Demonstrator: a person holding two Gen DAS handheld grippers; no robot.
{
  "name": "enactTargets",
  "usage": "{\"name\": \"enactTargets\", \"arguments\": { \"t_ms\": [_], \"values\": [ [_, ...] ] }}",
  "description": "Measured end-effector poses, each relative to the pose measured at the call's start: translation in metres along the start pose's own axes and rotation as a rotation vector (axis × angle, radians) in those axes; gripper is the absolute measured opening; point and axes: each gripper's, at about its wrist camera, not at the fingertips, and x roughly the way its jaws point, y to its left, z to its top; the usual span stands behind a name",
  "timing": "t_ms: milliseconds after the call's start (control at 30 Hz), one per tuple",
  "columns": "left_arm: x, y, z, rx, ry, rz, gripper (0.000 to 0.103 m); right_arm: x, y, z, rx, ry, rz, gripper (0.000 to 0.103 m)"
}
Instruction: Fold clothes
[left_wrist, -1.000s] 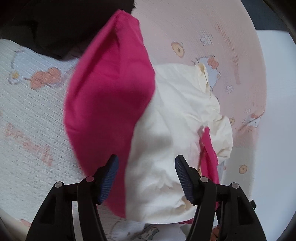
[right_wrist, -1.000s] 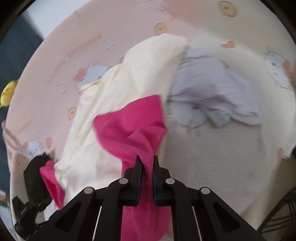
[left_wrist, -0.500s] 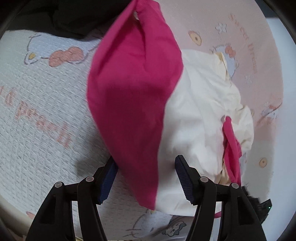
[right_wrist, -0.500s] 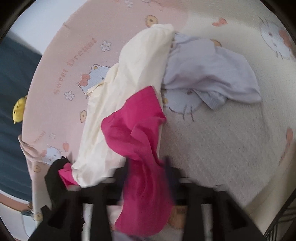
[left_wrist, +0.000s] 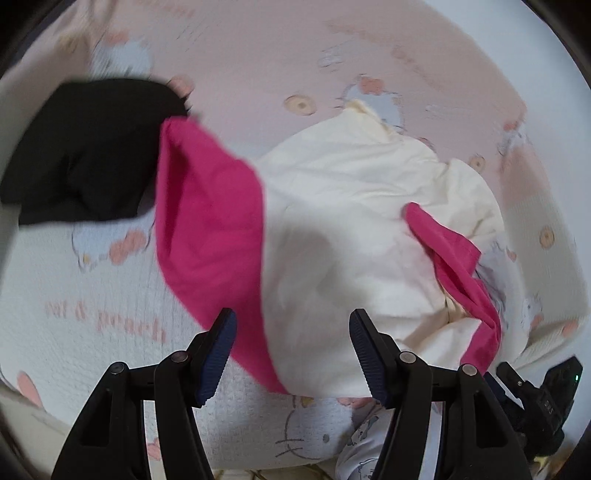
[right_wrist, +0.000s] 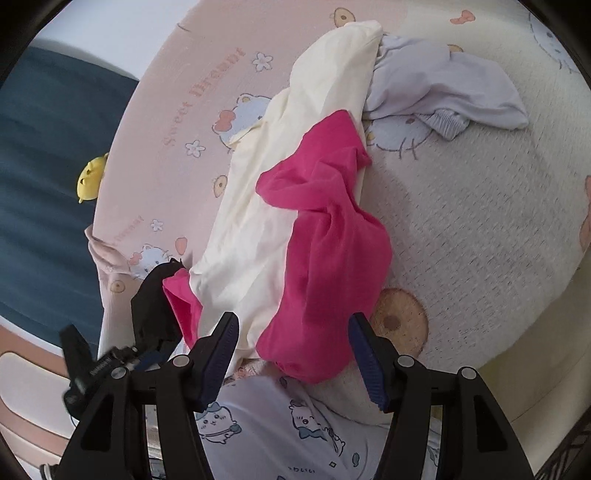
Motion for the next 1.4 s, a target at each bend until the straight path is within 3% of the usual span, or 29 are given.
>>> {"name": "enactTargets", "arguments": {
  "t_ms": [200,300,400,467,500,533,800,1000,1200,1400],
  "values": [
    [0.008,-0.064,-0.004,0.199,0.03,-0.025,0.061,0.019,-0.007,-0.008,-0.01,0.053,0.024,0.061],
    [0.013,-0.093,-0.013,0.322,0.035,0.008,0.06,0.028,-0.01,-0.01,-0.01,0.065,-0.005,0.061],
    [0.018,-0.123,-0.021,0.444,0.04,0.041,0.061,0.031,-0.011,-0.009,-0.001,0.072,0.026,0.06],
    [0.022,-0.135,-0.024,0.483,0.059,0.021,0.061,0.031,-0.009,-0.004,0.01,0.053,0.054,0.034],
    [0.024,-0.139,-0.025,0.492,0.073,0.002,0.061,0.031,-0.007,-0.001,0.009,0.046,0.062,0.01],
    [0.026,-0.143,-0.026,0.497,0.083,-0.013,0.061,0.031,-0.004,0.004,-0.002,0.044,0.064,0.007],
    [0.036,-0.156,-0.024,0.497,0.114,-0.059,0.061,0.028,0.031,0.043,-0.088,0.013,0.143,0.007],
    [0.043,-0.166,-0.022,0.496,0.137,-0.093,0.061,0.029,0.051,0.074,-0.144,-0.005,0.137,0.006],
    [0.052,-0.171,-0.025,0.643,0.083,0.087,0.061,0.019,0.053,0.105,-0.171,-0.065,0.046,0.006],
    [0.07,-0.137,-0.013,0.585,0.135,0.138,0.06,0.025,0.033,0.126,-0.135,-0.064,-0.058,0.006]
  ]
}}
